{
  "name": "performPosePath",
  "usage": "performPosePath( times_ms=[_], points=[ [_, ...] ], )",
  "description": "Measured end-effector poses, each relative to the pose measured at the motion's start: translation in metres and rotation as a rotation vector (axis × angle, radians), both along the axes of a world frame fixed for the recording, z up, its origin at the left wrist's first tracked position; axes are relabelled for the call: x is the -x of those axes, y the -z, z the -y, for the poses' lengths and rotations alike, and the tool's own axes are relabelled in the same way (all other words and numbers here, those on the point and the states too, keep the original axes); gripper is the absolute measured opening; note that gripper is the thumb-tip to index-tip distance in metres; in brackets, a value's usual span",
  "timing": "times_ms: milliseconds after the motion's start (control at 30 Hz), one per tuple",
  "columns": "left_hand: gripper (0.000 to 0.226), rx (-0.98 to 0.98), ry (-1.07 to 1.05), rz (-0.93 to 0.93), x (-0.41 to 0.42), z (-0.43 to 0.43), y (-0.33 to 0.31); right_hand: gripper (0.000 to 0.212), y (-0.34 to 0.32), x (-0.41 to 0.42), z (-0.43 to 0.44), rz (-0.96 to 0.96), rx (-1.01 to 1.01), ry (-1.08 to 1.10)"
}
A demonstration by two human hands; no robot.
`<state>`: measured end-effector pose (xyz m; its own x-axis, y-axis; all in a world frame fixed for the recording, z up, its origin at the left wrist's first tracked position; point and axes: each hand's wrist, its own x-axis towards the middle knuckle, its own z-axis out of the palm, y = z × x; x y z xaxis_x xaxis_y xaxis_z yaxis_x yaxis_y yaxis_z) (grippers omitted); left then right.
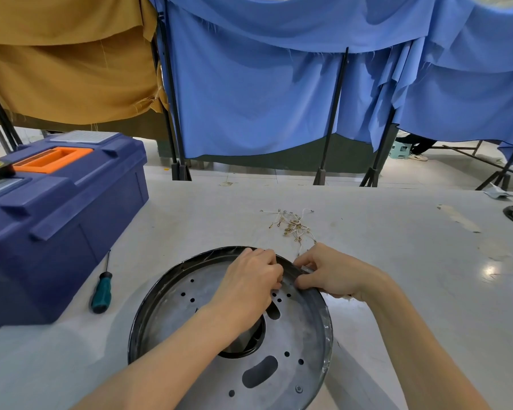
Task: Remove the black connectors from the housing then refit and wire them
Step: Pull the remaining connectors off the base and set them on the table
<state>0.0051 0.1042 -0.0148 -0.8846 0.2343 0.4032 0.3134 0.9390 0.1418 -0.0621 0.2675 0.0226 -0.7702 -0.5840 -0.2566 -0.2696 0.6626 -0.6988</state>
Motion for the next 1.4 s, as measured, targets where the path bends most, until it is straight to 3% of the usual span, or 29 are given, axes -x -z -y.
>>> performPosePath(
  times_ms=[267, 533, 633, 800, 867, 1000, 1200, 1267, 1333, 1400],
  points=[
    [0.024, -0.011, 0.02, 0.061, -0.001, 0.001, -0.007, 0.017, 0.0, 0.0, 0.0, 0.004, 0.005, -0.009],
    [0.019, 0.081, 0.039, 0.153, -0.001, 0.004, -0.015, 0.02, 0.002, -0.001, 0.0, 0.047, 0.019, -0.005],
    [0.022, 0.01, 0.048, 0.239, 0.0, 0.005, -0.018, 0.024, 0.002, -0.002, 0.001, 0.057, 0.032, 0.018],
    [0.048, -0.087, 0.014, 0.351, 0.001, 0.011, -0.024, 0.019, 0.007, -0.006, 0.0, 0.069, 0.054, 0.078],
    [0.062, -0.054, -0.027, 0.334, -0.002, 0.013, -0.027, 0.02, 0.008, -0.008, 0.001, 0.061, 0.058, 0.09],
    [0.084, 0.092, -0.113, 0.312, -0.009, 0.012, -0.026, 0.041, 0.009, -0.013, 0.004, 0.03, 0.075, 0.11],
    [0.106, 0.163, -0.283, 0.262, -0.011, 0.016, -0.026, 0.045, 0.012, -0.017, 0.012, 0.077, 0.085, 0.196],
    [0.1, 0.075, -0.285, 0.299, -0.011, 0.018, -0.025, 0.041, 0.013, -0.018, 0.015, 0.097, 0.067, 0.232],
    [0.079, 0.01, -0.304, 0.289, -0.011, 0.022, -0.024, 0.038, 0.013, -0.018, 0.016, 0.102, 0.049, 0.246],
    [0.062, 0.087, -0.389, 0.26, -0.01, 0.026, -0.022, 0.038, 0.012, -0.019, 0.016, 0.099, 0.038, 0.249]
  ],
)
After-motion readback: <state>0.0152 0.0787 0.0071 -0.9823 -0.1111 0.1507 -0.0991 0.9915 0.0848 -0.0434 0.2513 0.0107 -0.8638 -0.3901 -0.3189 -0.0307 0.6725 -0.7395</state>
